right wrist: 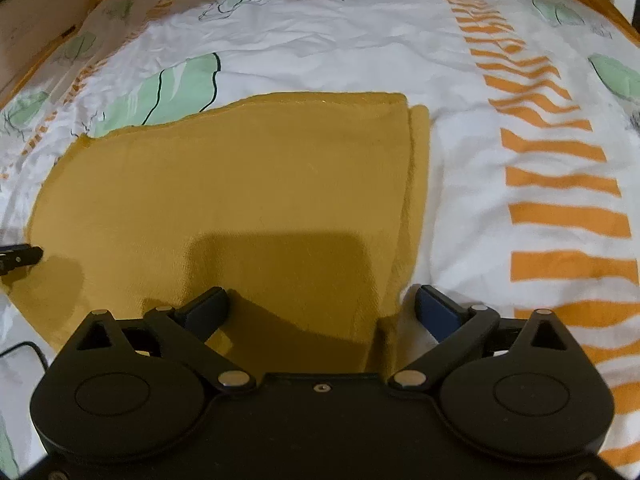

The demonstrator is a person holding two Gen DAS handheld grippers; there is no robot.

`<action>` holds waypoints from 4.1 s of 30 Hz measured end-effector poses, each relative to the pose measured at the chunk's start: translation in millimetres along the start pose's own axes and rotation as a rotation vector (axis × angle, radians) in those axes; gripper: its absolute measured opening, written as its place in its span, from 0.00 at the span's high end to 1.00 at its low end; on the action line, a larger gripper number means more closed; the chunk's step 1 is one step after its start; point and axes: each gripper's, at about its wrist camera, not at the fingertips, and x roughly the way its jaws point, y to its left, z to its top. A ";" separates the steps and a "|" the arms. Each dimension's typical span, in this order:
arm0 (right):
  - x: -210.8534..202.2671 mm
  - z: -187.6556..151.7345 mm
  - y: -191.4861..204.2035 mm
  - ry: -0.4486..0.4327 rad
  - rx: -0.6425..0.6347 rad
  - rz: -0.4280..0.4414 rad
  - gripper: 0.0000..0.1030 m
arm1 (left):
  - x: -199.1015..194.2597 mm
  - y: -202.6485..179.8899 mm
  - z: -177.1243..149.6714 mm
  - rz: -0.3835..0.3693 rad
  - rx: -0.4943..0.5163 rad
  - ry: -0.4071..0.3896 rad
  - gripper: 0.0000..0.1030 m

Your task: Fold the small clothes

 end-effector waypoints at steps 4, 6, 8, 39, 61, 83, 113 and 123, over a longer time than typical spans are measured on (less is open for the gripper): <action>-7.9 -3.1 -17.3 -0.003 0.124 0.060 0.03 | 3.1 -1.8 2.5 -0.026 -0.021 0.011 0.41; -13.5 -5.9 -31.4 -0.009 0.237 0.114 0.03 | 5.0 -3.8 2.6 -0.033 -0.034 0.014 0.33; -18.0 -11.6 -46.4 -0.021 0.344 0.173 0.03 | 7.4 -6.2 3.8 -0.038 -0.053 0.021 0.25; -5.0 1.1 -51.9 -0.009 0.291 0.216 0.00 | -17.6 -93.8 87.3 -0.095 -0.081 -0.047 0.31; -12.6 4.3 -58.2 0.019 0.310 0.238 0.01 | -42.3 -127.7 71.4 -0.221 -0.077 0.032 0.46; -23.1 -2.7 -54.4 0.014 0.250 0.193 0.01 | -11.7 -130.0 48.9 -0.070 -0.012 -0.068 0.46; 11.4 4.2 -88.7 -0.133 0.524 0.495 0.00 | 72.9 -140.0 77.4 -0.034 0.080 -0.016 0.42; 12.0 8.5 -81.1 -0.127 0.488 0.483 0.00 | 43.9 -129.5 59.6 -0.073 0.050 0.019 0.44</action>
